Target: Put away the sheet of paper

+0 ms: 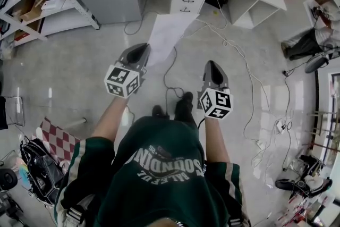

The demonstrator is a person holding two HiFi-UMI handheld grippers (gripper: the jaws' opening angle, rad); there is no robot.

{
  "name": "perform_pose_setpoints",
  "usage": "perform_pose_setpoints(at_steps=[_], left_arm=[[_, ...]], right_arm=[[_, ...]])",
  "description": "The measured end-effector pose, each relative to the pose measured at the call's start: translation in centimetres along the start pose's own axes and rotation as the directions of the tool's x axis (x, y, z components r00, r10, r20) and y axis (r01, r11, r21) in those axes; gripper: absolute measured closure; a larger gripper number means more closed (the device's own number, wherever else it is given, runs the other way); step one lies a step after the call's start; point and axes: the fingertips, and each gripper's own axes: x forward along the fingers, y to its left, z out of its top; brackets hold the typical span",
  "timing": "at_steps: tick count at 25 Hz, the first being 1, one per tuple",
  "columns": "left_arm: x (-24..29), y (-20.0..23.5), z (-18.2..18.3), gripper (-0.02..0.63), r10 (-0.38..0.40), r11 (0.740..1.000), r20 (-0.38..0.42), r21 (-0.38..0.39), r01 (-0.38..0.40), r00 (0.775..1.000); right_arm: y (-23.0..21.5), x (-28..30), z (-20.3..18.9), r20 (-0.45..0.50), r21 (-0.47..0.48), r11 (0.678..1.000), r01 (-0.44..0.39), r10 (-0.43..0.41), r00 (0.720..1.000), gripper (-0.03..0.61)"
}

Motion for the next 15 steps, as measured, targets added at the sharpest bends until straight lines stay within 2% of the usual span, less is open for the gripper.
perform_pose_setpoints(at_steps=[6,15], left_arm=[[4.6,0.3,0.3,0.603,-0.007,1.0,-0.013,-0.009,0.007,1.0],[13.2,1.5,1.9,0.603,0.028,0.999,-0.028,-0.026,-0.028,0.999]], right_arm=[[-3.0,3.3,0.6,-0.011,0.013,1.0,-0.006,0.006,1.0,0.578],[-7.5,11.2,3.8,-0.026,0.002,0.997,-0.077,0.077,0.997,0.578]])
